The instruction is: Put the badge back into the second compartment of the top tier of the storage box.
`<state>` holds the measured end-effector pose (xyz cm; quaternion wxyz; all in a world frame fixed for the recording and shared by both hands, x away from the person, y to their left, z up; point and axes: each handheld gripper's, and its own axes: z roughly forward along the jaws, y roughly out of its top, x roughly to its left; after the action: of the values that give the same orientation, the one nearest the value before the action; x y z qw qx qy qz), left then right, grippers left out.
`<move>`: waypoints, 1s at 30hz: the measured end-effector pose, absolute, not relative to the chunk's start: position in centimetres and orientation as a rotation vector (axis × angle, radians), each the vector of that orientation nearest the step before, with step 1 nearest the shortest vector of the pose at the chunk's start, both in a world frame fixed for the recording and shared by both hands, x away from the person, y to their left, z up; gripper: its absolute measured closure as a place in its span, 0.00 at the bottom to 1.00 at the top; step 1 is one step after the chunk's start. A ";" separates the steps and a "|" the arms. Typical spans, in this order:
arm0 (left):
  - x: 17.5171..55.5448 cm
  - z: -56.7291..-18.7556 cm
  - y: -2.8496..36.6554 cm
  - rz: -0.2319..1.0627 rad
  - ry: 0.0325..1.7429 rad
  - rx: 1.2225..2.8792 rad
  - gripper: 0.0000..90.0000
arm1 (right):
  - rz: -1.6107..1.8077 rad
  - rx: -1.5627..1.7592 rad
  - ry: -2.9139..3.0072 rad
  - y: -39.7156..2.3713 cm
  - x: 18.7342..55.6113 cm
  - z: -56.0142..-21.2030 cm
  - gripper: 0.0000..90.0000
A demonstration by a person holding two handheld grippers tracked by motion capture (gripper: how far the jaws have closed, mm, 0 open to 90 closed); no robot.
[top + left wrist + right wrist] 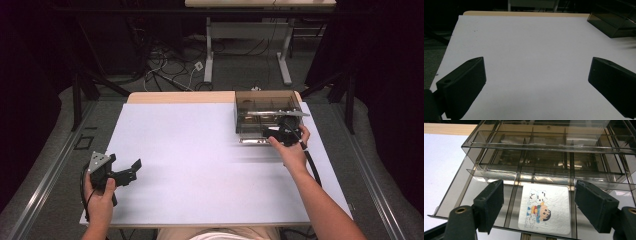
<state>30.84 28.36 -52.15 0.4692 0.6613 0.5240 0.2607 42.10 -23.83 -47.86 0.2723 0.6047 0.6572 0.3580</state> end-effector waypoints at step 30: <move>30.9 -52.2 28.1 0.634 1.280 1.619 0.02 | 1.065 1.467 1.841 -22.6 40.3 -46.8 0.00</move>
<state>30.90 28.14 -52.16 0.4718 0.6613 0.5226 0.2589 40.27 -22.60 -46.80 0.2755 0.5458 0.6849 0.3963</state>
